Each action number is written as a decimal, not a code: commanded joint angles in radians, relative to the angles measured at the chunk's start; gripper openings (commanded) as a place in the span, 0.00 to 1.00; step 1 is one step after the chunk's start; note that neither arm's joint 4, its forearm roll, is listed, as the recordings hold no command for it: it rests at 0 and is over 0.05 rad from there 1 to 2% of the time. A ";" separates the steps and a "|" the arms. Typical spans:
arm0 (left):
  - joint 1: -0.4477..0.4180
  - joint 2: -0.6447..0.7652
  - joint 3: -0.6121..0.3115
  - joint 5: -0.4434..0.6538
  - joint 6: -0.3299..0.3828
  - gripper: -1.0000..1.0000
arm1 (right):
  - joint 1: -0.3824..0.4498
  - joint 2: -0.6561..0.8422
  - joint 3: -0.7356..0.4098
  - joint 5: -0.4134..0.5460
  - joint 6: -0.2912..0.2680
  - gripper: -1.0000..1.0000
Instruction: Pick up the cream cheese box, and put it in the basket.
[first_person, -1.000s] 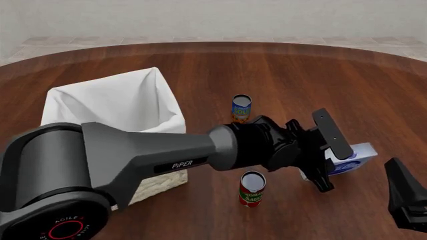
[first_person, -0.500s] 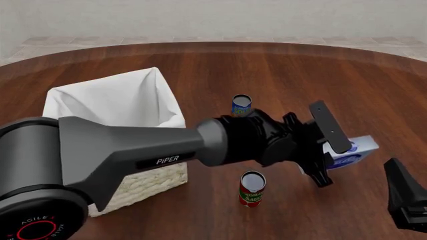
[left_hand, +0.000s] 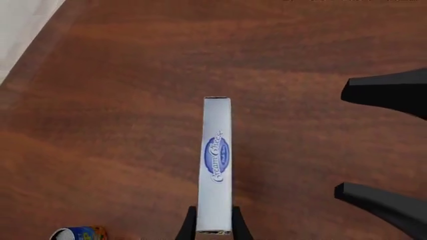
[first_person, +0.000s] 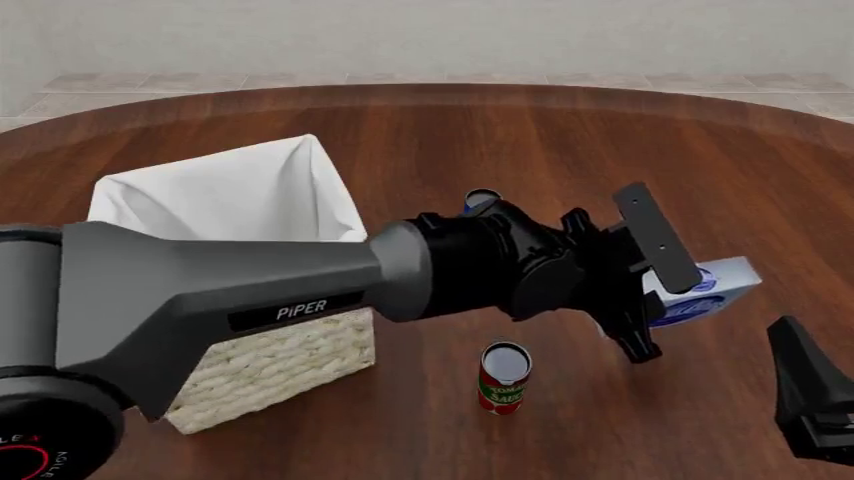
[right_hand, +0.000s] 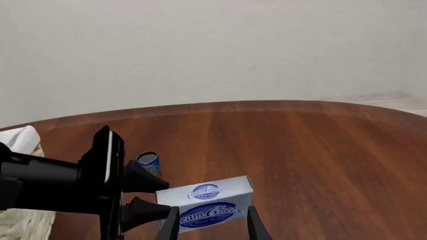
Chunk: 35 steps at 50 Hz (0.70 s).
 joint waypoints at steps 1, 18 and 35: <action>-0.003 -0.037 0.001 0.009 0.024 0.00 | 0.000 0.000 0.000 0.000 0.000 1.00; 0.010 -0.065 0.009 0.023 0.042 0.00 | 0.006 0.000 0.000 0.000 -0.003 1.00; 0.020 -0.120 0.048 0.021 0.057 0.00 | 0.010 0.000 0.000 0.001 -0.010 1.00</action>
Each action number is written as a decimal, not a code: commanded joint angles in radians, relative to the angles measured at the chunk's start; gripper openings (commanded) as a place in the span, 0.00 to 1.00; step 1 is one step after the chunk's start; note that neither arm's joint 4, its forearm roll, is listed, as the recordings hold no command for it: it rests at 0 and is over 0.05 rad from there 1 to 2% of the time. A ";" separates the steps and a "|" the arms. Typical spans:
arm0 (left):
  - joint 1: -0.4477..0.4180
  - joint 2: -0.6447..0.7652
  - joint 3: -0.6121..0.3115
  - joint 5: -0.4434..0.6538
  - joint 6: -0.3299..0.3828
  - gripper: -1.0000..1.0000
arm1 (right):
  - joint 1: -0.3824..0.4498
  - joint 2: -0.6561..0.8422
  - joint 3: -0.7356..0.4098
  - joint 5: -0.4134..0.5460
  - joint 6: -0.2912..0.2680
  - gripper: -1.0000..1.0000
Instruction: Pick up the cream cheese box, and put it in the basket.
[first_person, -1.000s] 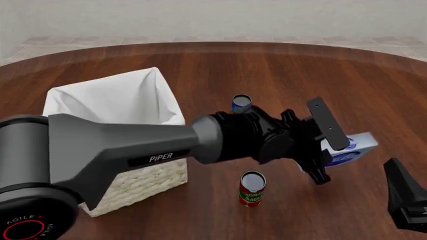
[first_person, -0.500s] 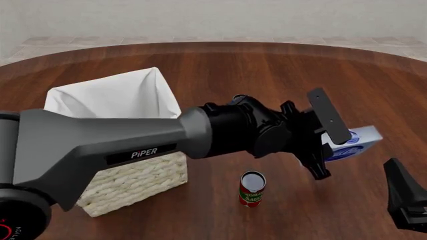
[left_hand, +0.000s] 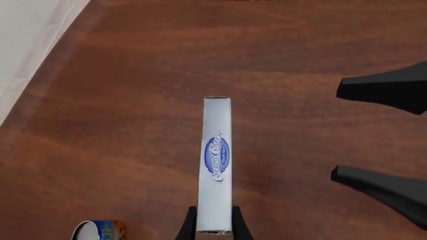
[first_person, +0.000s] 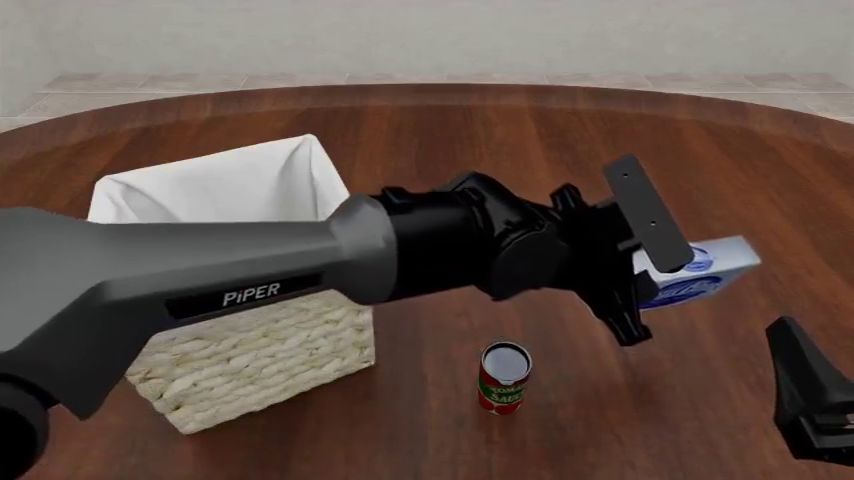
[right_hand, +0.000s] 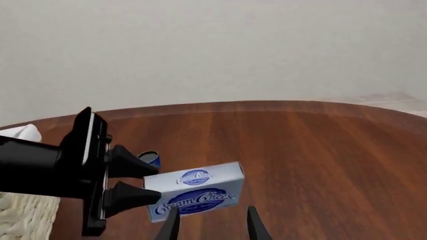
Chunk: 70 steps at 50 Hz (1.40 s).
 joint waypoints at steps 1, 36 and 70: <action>0.005 -0.050 0.023 -0.005 0.020 0.00 | 0.004 0.000 0.000 0.001 -0.006 1.00; 0.024 -0.140 0.089 -0.017 0.036 0.00 | 0.011 0.000 0.000 0.001 -0.018 1.00; 0.052 -0.202 0.125 0.003 0.063 0.00 | 0.014 0.000 0.000 0.002 -0.030 1.00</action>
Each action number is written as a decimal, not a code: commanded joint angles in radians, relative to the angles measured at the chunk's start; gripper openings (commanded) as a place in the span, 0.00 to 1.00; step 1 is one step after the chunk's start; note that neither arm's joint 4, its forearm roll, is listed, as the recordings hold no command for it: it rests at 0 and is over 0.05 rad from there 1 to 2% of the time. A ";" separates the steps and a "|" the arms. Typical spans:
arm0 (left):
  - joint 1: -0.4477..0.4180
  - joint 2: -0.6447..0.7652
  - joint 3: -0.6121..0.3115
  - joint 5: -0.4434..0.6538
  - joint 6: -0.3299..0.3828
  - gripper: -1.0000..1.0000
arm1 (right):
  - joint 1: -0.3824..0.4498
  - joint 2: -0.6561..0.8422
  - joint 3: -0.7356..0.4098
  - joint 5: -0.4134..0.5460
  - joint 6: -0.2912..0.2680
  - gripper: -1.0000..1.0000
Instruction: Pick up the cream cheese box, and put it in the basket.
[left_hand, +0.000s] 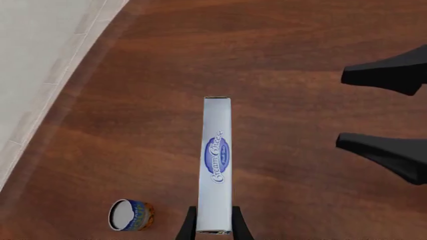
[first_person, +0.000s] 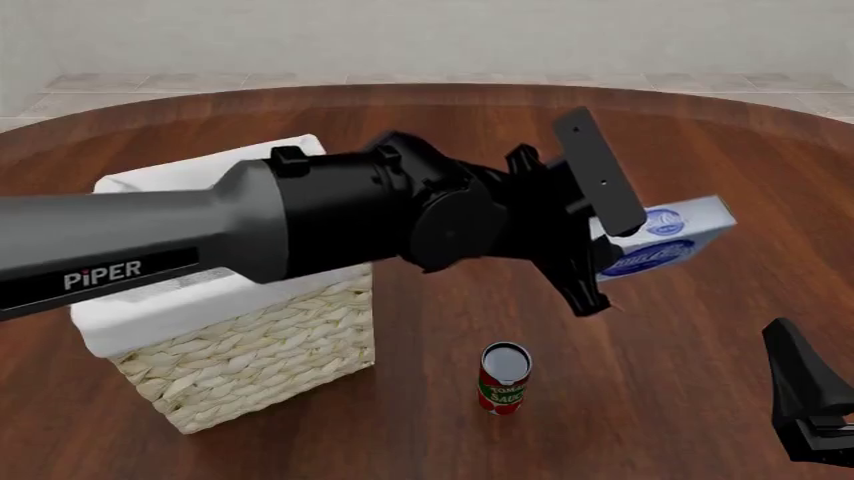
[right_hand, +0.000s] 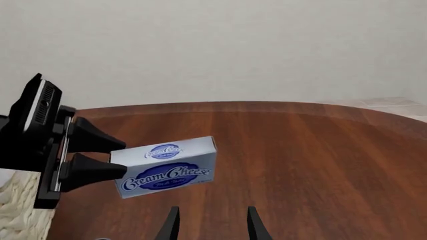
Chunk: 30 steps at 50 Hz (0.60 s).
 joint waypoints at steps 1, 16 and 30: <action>0.010 -0.028 -0.004 0.006 0.019 0.00 | 0.001 0.000 0.000 0.000 -0.006 1.00; 0.033 -0.080 0.017 0.017 0.035 0.00 | 0.007 0.000 0.000 0.002 -0.023 1.00; 0.042 -0.107 0.035 0.018 0.037 0.00 | 0.009 0.000 0.000 0.001 -0.031 1.00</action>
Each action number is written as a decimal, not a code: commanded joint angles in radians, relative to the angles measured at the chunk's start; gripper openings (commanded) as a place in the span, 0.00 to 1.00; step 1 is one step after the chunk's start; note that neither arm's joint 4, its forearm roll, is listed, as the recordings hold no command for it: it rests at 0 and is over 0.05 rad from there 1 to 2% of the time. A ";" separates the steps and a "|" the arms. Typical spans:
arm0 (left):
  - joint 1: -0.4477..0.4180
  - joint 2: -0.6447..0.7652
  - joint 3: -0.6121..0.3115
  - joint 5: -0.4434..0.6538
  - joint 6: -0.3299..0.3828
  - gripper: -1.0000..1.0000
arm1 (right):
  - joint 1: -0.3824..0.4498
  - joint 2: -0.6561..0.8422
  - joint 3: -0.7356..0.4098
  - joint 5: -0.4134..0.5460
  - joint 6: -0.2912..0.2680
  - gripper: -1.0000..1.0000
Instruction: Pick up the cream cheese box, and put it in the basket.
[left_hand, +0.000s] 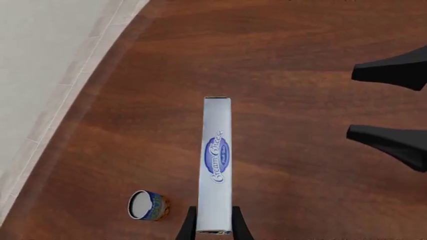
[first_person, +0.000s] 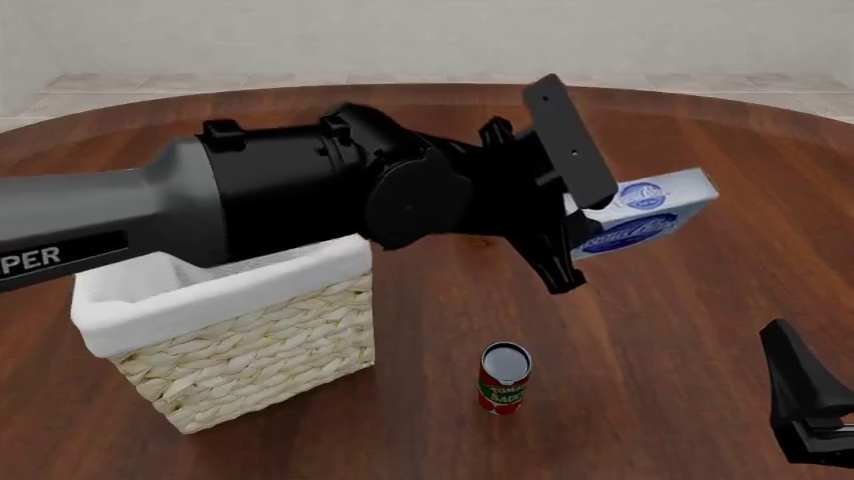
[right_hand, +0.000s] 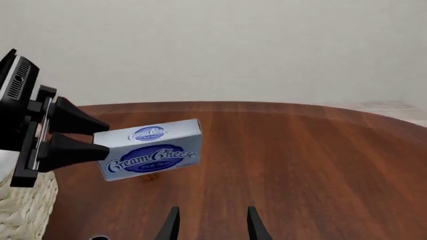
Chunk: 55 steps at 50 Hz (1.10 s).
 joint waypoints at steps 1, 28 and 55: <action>0.009 -0.029 0.002 0.001 0.014 0.00 | 0.002 0.000 0.000 0.000 -0.007 1.00; 0.034 -0.078 0.010 0.013 0.029 0.00 | 0.004 0.000 0.000 0.000 -0.022 1.00; 0.052 -0.105 0.031 0.014 0.038 0.00 | 0.008 0.000 0.000 0.000 -0.034 1.00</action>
